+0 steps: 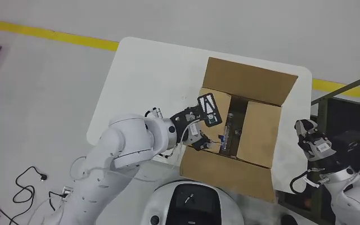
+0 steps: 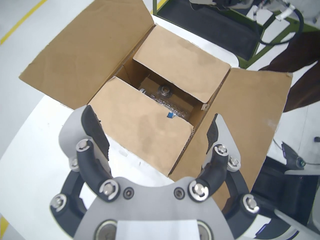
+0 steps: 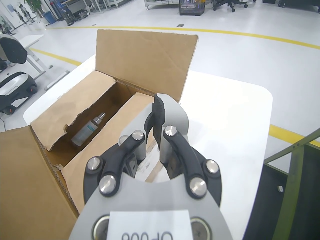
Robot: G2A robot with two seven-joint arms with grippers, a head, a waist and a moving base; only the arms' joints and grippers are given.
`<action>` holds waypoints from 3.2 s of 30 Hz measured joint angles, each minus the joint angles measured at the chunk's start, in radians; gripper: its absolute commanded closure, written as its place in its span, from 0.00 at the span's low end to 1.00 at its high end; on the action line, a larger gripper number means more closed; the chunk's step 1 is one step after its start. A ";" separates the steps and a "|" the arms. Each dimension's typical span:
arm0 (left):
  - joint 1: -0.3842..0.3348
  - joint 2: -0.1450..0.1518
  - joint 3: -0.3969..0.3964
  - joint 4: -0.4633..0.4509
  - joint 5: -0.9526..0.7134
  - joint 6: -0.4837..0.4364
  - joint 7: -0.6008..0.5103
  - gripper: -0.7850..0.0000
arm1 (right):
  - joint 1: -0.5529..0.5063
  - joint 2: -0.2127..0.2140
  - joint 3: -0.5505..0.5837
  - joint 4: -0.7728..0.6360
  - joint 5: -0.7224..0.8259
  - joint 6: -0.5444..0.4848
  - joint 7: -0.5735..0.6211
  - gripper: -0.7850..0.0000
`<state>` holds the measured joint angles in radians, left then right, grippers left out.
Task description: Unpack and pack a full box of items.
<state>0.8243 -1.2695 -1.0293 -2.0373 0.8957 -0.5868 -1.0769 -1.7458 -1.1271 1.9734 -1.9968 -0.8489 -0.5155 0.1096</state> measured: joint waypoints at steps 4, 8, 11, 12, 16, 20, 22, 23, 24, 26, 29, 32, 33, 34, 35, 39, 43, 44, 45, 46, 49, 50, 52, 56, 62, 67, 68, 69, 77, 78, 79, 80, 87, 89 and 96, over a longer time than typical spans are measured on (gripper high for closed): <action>0.037 0.011 -0.011 -0.025 -0.014 -0.113 0.017 0.00 | -0.004 0.000 0.000 0.003 -0.001 -0.005 -0.002 1.00; 0.035 0.010 -0.010 -0.024 -0.015 -0.091 0.017 0.00 | -0.004 0.000 -0.003 0.001 -0.002 -0.011 -0.002 1.00; 0.035 0.010 -0.010 -0.024 -0.015 -0.092 0.017 0.00 | -0.004 0.000 -0.006 -0.003 -0.002 -0.013 -0.001 1.00; 0.035 0.010 -0.010 -0.024 -0.015 -0.092 0.017 0.00 | -0.004 0.000 -0.008 -0.004 -0.001 -0.013 -0.001 1.00; 0.036 0.011 -0.010 -0.025 -0.014 -0.092 0.017 0.00 | -0.005 0.000 -0.010 -0.007 0.000 -0.015 0.002 1.00; 0.049 0.021 0.016 -0.082 0.070 -0.183 0.035 0.00 | -0.010 0.001 -0.002 -0.003 0.005 -0.018 -0.001 1.00; 0.060 0.035 0.040 -0.109 0.147 -0.241 0.081 0.00 | -0.011 0.001 0.003 0.000 0.007 -0.018 -0.002 1.00; 0.068 0.042 0.047 -0.114 0.175 -0.259 0.100 0.00 | -0.012 0.001 0.004 0.001 0.008 -0.019 -0.002 1.00; 0.077 0.048 0.050 -0.118 0.196 -0.273 0.115 0.00 | -0.012 0.001 0.006 0.003 0.008 -0.020 -0.002 1.00; 0.100 0.064 0.054 -0.132 0.240 -0.295 0.138 0.00 | -0.014 0.001 0.009 0.007 0.008 -0.022 -0.002 1.00; 0.132 0.086 0.049 -0.166 0.295 -0.325 0.168 0.00 | -0.015 0.002 0.014 0.012 0.006 -0.028 -0.001 1.00; 0.170 0.107 0.019 -0.213 0.329 -0.343 0.187 0.00 | -0.014 0.003 0.019 0.016 0.005 -0.033 -0.001 1.00; 0.183 0.112 0.005 -0.228 0.329 -0.346 0.189 0.00 | -0.014 0.003 0.020 0.016 0.004 -0.034 0.000 1.00; 0.200 0.118 -0.017 -0.248 0.325 -0.346 0.190 0.00 | -0.013 0.003 0.021 0.017 0.004 -0.035 0.000 1.00; 0.211 0.122 -0.032 -0.262 0.326 -0.347 0.191 0.00 | -0.013 0.003 0.021 0.018 0.005 -0.036 0.000 1.00; 0.259 0.150 -0.069 -0.295 0.404 -0.361 0.204 0.00 | -0.012 0.004 0.023 0.018 0.004 -0.042 0.004 1.00; 0.303 0.175 -0.113 -0.313 0.442 -0.385 0.228 0.00 | -0.011 0.005 0.025 0.020 0.004 -0.049 0.003 1.00; 0.311 0.181 -0.123 -0.313 0.446 -0.394 0.237 0.00 | -0.010 0.005 0.025 0.021 0.004 -0.049 0.003 1.00; 0.320 0.187 -0.135 -0.313 0.449 -0.406 0.249 0.00 | -0.009 0.005 0.026 0.022 0.004 -0.050 0.003 1.00; 0.328 0.193 -0.144 -0.313 0.451 -0.412 0.255 0.00 | -0.008 0.005 0.026 0.023 0.005 -0.050 0.004 1.00; 0.354 0.209 -0.164 -0.313 0.461 -0.424 0.268 0.00 | -0.006 0.006 0.026 0.026 0.007 -0.052 0.002 1.00; 0.359 0.214 -0.166 -0.313 0.465 -0.426 0.269 0.00 | -0.005 0.006 0.026 0.027 0.009 -0.052 0.001 1.00; 0.363 0.225 -0.162 -0.313 0.468 -0.426 0.269 0.00 | -0.006 0.006 0.024 0.031 0.014 -0.052 -0.002 1.00; 0.363 0.247 -0.141 -0.313 0.475 -0.426 0.269 0.00 | -0.005 0.006 0.018 0.039 0.010 -0.054 -0.003 1.00; 0.364 0.285 -0.084 -0.313 0.504 -0.425 0.269 0.00 | -0.001 0.005 0.018 0.053 0.027 -0.045 -0.013 1.00; 0.348 0.311 -0.038 -0.313 0.503 -0.409 0.252 0.00 | 0.007 0.007 0.024 0.065 0.033 -0.051 -0.008 1.00; 0.342 0.313 -0.031 -0.313 0.493 -0.403 0.246 0.00 | 0.009 0.007 0.025 0.068 0.035 -0.052 -0.007 1.00; 0.336 0.315 -0.023 -0.313 0.486 -0.396 0.239 0.00 | 0.011 0.007 0.026 0.071 0.036 -0.053 -0.006 1.00; 0.195 0.289 0.073 -0.285 0.444 -0.256 0.186 0.00 | 0.038 0.012 0.025 0.092 0.028 -0.065 0.009 1.00; 0.158 0.279 0.095 -0.270 0.449 -0.230 0.204 0.00 | 0.041 0.012 0.025 0.094 0.024 -0.067 0.011 1.00; 0.128 0.271 0.113 -0.257 0.453 -0.213 0.221 0.00 | 0.044 0.013 0.024 0.096 0.022 -0.068 0.012 1.00; 0.098 0.263 0.132 -0.243 0.458 -0.201 0.237 0.00 | 0.046 0.013 0.024 0.098 0.020 -0.068 0.012 1.00; -0.117 0.206 0.261 -0.122 0.470 -0.179 0.282 0.00 | 0.060 0.015 0.028 0.120 -0.004 -0.049 0.007 1.00; -0.151 0.195 0.267 -0.098 0.455 -0.159 0.295 0.00 | 0.065 0.016 0.037 0.130 -0.003 -0.035 0.005 1.00; -0.245 0.158 0.293 -0.015 0.420 -0.068 0.308 0.00 | 0.095 0.019 0.055 0.181 -0.042 0.022 0.007 1.00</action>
<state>0.5795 -1.1115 -0.7365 -2.0521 1.3155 -0.6545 -0.7692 -1.6504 -1.1081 2.0286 -1.8162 -0.8909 -0.4935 0.1168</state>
